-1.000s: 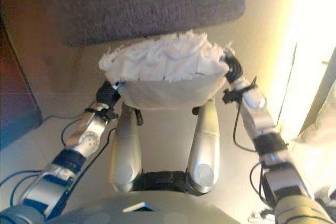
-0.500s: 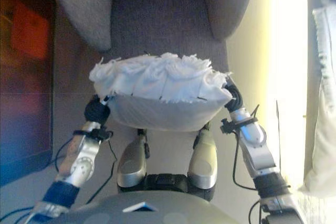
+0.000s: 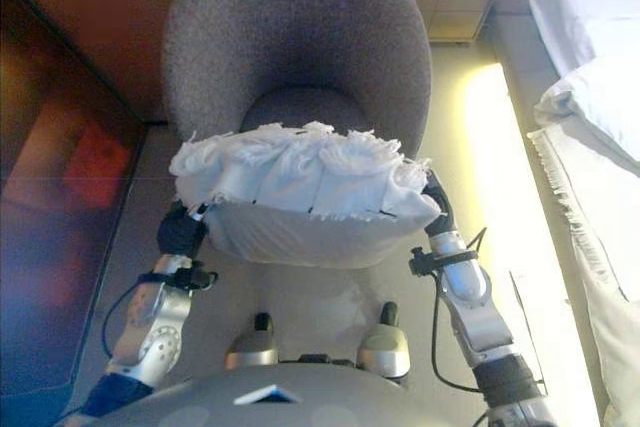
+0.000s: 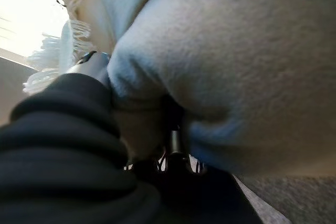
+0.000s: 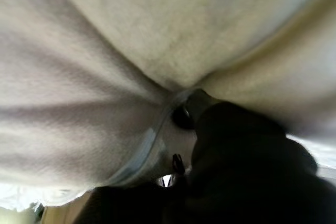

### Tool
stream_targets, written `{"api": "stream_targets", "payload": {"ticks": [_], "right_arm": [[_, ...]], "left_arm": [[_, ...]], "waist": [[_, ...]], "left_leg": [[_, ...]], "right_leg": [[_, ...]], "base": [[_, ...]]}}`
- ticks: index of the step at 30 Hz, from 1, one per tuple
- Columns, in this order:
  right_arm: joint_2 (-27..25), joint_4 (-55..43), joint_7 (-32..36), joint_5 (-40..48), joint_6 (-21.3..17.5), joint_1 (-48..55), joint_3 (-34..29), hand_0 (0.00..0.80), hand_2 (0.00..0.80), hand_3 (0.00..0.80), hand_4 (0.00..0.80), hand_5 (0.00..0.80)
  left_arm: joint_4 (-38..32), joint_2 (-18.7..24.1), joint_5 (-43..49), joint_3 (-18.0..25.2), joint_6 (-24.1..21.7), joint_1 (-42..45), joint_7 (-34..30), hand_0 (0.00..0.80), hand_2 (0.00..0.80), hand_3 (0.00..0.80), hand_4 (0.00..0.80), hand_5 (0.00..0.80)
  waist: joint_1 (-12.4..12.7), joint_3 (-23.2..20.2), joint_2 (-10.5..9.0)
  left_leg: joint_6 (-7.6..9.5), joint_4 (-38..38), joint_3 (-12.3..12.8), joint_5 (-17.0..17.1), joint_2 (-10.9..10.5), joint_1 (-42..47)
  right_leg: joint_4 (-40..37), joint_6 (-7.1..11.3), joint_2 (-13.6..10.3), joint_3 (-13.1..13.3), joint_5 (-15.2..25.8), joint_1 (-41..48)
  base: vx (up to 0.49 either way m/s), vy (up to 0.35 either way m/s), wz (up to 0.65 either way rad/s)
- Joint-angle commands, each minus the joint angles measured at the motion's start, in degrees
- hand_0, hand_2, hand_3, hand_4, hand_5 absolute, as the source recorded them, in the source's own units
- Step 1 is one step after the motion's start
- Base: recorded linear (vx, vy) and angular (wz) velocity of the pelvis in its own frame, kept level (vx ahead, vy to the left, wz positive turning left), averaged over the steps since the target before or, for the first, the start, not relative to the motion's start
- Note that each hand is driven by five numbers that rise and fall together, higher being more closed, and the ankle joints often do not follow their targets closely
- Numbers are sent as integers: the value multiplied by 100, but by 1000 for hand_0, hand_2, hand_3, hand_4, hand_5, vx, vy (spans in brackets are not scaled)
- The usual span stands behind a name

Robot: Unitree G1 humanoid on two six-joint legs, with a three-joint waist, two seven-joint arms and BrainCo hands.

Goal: Pick up the cushion and take it to the sofa

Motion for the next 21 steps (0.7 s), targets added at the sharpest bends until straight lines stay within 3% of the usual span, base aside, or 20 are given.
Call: {"api": "stream_targets", "payload": {"ticks": [1, 11, 15, 18, 21], "right_arm": [[68, -971, -126, -77, -546, -397, 179, 800, 800, 800, 800, 800], [109, -983, -219, 122, -492, -288, 122, 800, 800, 800, 800, 800], [130, -1030, -155, 216, -528, -260, 118, 800, 800, 800, 800, 800], [52, -982, -95, 189, -486, -322, 165, 800, 800, 800, 800, 800], [-47, -918, -162, 179, -477, -426, 221, 800, 800, 800, 800, 800]], "left_arm": [[-999, 138, 91, 46, -448, -486, -286, 800, 800, 800, 800, 800], [-963, 176, 66, 163, -273, -396, -393, 800, 800, 800, 800, 800], [-946, 229, 4, 272, -242, -273, -413, 800, 800, 800, 800, 800], [-999, 234, -154, 316, -262, -222, -335, 800, 800, 800, 800, 800], [-994, 178, -228, 230, -294, -266, -357, 800, 800, 800, 800, 800]], "waist": [[20, -180, -169], [-12, -162, -184], [-16, -172, -186], [15, -76, -162], [52, 62, -126]], "left_leg": [[190, 79, 117, -331, 346, 178], [205, 92, 89, -377, 392, 292], [163, 125, 129, -332, 541, 340], [54, 242, 125, -132, 762, 253], [-71, 697, 73, 424, 1009, -47]], "right_leg": [[110, 306, -508, -192, -377, 332], [168, 276, -463, -70, -460, 414], [335, 162, -296, -4, -633, 391], [370, -34, -23, 51, -747, 405], [337, -223, 221, -2, -805, 437]], "base": [[28, -21, -14], [25, -41, -2], [16, -190, -4], [-33, -211, -9], [-67, -180, -8]]}}
